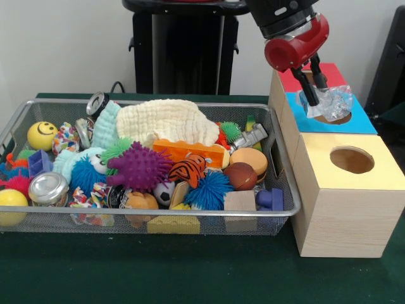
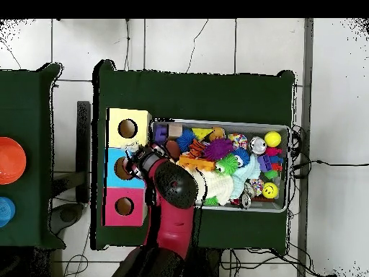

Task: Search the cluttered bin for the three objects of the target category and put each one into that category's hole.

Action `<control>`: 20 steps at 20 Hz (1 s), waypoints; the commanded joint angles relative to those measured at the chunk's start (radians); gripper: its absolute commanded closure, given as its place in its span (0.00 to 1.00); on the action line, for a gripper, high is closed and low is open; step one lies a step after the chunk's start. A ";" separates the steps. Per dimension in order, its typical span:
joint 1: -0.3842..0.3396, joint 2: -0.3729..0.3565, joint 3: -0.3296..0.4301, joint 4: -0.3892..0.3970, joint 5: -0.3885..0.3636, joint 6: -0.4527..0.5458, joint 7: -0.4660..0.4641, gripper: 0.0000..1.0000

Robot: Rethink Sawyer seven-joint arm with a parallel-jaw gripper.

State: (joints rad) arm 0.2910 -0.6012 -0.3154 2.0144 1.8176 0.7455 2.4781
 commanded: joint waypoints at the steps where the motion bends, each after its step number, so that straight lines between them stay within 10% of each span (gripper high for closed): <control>1: -0.006 0.030 0.130 0.049 0.099 0.078 -0.306 1.00; 20: 0.105 0.016 0.107 0.052 0.261 0.088 -0.258 1.00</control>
State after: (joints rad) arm 0.3835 -0.6012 -0.3093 2.0299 2.0024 0.7455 2.4750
